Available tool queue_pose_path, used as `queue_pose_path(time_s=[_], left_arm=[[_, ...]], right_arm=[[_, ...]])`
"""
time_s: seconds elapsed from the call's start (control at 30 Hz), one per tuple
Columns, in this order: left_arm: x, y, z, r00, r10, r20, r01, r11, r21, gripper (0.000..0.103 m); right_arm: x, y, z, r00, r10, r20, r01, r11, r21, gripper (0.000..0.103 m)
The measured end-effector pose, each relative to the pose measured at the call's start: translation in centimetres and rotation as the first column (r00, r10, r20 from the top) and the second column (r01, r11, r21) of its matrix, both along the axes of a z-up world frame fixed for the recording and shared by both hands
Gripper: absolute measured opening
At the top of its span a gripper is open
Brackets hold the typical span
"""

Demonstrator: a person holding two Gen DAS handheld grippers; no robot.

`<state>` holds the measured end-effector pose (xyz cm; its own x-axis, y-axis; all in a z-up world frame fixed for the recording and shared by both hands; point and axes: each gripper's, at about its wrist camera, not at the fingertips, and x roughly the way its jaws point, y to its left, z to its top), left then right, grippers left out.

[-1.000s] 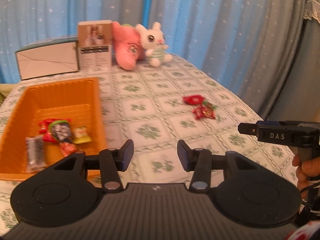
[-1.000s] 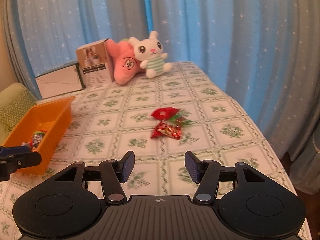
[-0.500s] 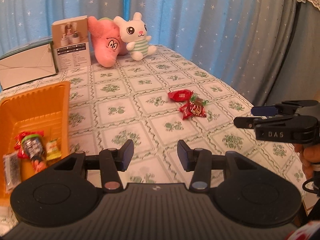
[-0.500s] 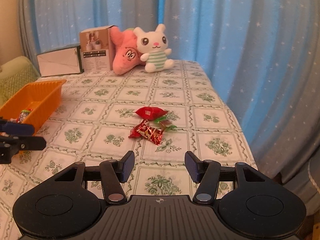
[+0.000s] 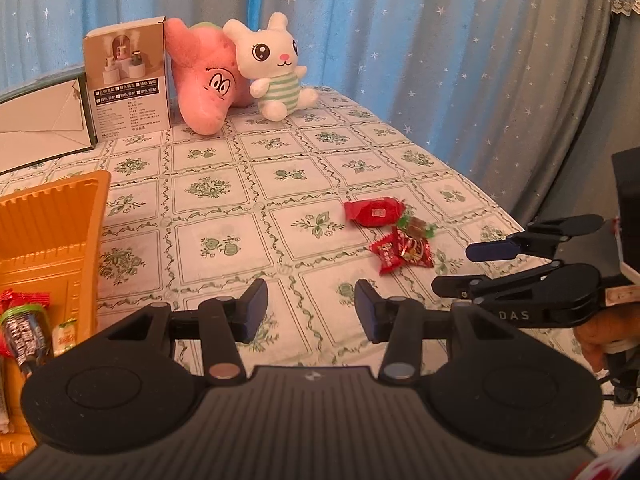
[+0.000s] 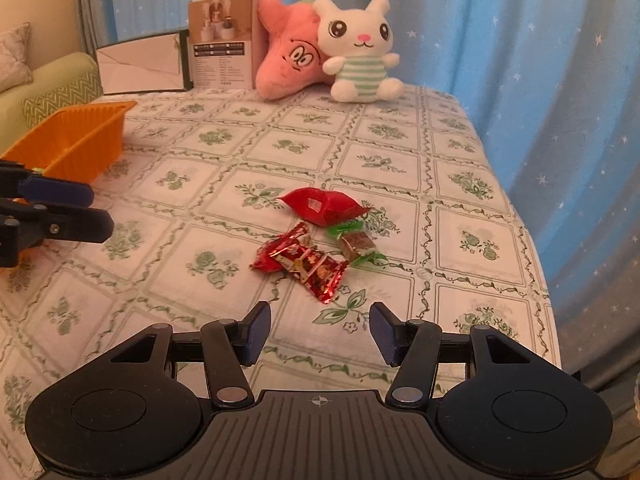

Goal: Organize snacks
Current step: 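Move both open tools back to the red candies on the table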

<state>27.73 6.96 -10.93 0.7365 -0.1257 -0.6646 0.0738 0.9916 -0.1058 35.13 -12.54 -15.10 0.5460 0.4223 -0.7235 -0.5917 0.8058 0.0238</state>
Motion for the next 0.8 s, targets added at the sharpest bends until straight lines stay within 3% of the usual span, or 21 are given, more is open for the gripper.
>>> queue_pose_path(time_s=[0.57,0.6,0.63,0.67,0.7,0.8], left_arm=[[2.2,0.0,-2.3,0.999,-0.005,-0.035,0.004,0.999,-0.032,0.044],[2.2,0.0,-2.3,0.999,-0.004,-0.036,0.003,1.000,-0.031,0.044],[2.1,0.0,-2.3,0.999,-0.002,-0.036,0.001,1.000,-0.031,0.044],[2.1,0.1,-2.3,0.999,0.000,-0.035,-0.001,1.000,-0.031,0.044],[2.1,0.1,-2.2,0.999,0.002,-0.036,-0.003,1.000,-0.031,0.044],[1.9,0.2,-2.1,0.999,0.005,-0.034,-0.006,0.999,-0.032,0.044]], right_arm=[[3.8,2.7,-1.5,0.999,0.039,-0.004,-0.039,0.998,0.056,0.055],[3.6,2.8,-1.4,0.999,0.052,-0.005,-0.051,0.997,0.052,0.048],[3.5,3.0,-1.3,0.998,0.065,-0.005,-0.065,0.997,0.046,0.030],[3.3,3.1,-1.1,0.997,0.076,-0.006,-0.076,0.996,0.038,0.025],[3.2,3.2,-1.0,0.997,0.078,-0.011,-0.078,0.996,0.031,0.020],[2.4,3.1,-0.8,0.996,0.081,-0.031,-0.080,0.996,0.024,0.018]])
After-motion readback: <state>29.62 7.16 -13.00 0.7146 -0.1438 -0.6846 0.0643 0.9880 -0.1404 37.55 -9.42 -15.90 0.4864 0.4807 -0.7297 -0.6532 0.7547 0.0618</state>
